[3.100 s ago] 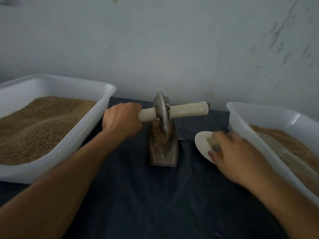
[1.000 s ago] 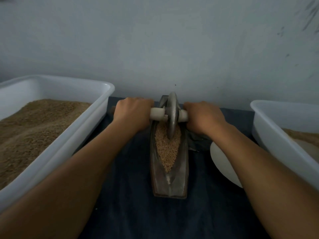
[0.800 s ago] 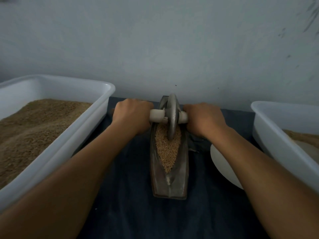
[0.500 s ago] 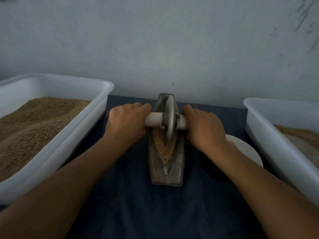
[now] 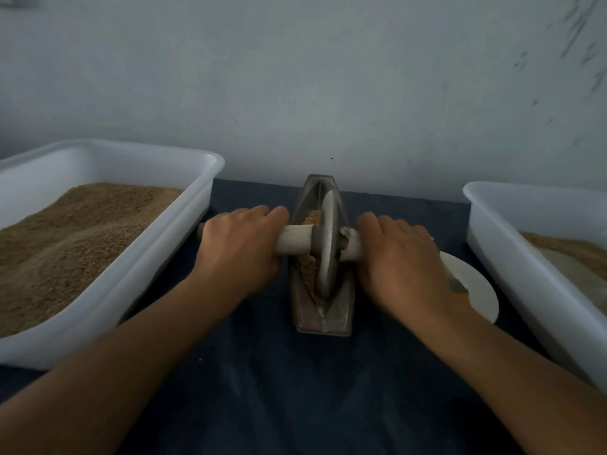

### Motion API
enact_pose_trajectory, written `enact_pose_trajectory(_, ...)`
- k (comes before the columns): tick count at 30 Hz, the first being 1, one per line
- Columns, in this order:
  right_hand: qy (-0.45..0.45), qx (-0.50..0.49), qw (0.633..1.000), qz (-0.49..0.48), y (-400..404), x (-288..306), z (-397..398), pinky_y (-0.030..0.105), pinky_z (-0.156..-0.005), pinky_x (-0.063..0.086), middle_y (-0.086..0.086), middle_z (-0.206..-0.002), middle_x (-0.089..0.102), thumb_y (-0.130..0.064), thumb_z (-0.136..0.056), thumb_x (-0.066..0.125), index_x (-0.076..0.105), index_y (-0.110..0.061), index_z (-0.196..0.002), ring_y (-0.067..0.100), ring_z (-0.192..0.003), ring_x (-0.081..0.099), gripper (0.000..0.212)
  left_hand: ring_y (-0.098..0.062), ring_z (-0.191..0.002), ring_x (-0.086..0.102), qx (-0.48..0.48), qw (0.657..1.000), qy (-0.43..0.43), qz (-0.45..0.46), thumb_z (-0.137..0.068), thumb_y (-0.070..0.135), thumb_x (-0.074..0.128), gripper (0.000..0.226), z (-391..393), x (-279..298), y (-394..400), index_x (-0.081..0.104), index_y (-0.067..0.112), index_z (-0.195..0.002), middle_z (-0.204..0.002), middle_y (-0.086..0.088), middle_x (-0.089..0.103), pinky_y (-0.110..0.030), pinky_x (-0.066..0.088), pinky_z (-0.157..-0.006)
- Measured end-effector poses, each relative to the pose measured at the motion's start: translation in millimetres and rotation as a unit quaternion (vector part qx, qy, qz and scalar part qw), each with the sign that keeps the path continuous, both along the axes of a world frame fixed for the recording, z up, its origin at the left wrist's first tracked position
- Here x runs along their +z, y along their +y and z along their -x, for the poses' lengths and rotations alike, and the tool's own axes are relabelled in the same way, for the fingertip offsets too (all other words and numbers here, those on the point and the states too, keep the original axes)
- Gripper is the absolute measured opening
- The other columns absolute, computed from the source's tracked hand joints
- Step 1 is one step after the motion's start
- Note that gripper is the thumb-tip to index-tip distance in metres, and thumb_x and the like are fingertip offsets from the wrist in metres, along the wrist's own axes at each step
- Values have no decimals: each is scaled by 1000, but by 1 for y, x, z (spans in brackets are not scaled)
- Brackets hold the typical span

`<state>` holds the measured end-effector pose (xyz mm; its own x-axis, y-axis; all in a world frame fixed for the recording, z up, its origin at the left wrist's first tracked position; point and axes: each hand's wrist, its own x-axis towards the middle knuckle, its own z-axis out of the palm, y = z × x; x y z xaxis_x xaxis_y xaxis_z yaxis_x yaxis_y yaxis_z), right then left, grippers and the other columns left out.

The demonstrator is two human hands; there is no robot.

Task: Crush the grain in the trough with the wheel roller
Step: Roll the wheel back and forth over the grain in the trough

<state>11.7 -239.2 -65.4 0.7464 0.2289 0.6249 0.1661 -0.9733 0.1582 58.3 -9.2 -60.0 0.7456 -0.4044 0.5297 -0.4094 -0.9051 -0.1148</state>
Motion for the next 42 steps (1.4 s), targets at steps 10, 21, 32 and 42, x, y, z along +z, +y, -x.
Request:
enact_pose_trajectory(10,151,-74,984,-54,-8,4,-57,30,-49,26,-7,-67,44,-33,-74,64,42,-30,-101,22,-57,43,35,-15,-70,45,38,998,41,-34,-75,41,72,34,-41,8,-20,44,36,-94,-84,10,51,-33,29,-58)
enact_pose_trajectory(21,212,-70,973,-57,-15,22,-111,31,-49,28,5,-90,59,-29,-83,66,42,-22,-103,27,-73,51,31,-27,-90,60,39,995,90,-20,-85,31,67,29,-90,19,-32,48,27,-107,-103,-1,58,-38,40,-66)
enact_pose_trajectory(32,124,-36,991,-17,-10,12,-85,30,-50,25,4,-87,62,-26,-81,65,36,-25,-90,29,-77,62,30,-19,-72,49,55,996,73,-14,-80,40,68,30,-70,5,-22,42,32,-92,-88,4,58,-36,37,-59)
enact_pose_trajectory(42,16,-28,999,29,5,4,-8,34,-62,26,3,-78,54,-18,-81,66,52,-17,-91,25,-67,49,17,-15,-65,46,2,999,47,-26,-79,45,67,41,-19,2,-1,29,34,-89,-79,11,43,-31,36,-53)
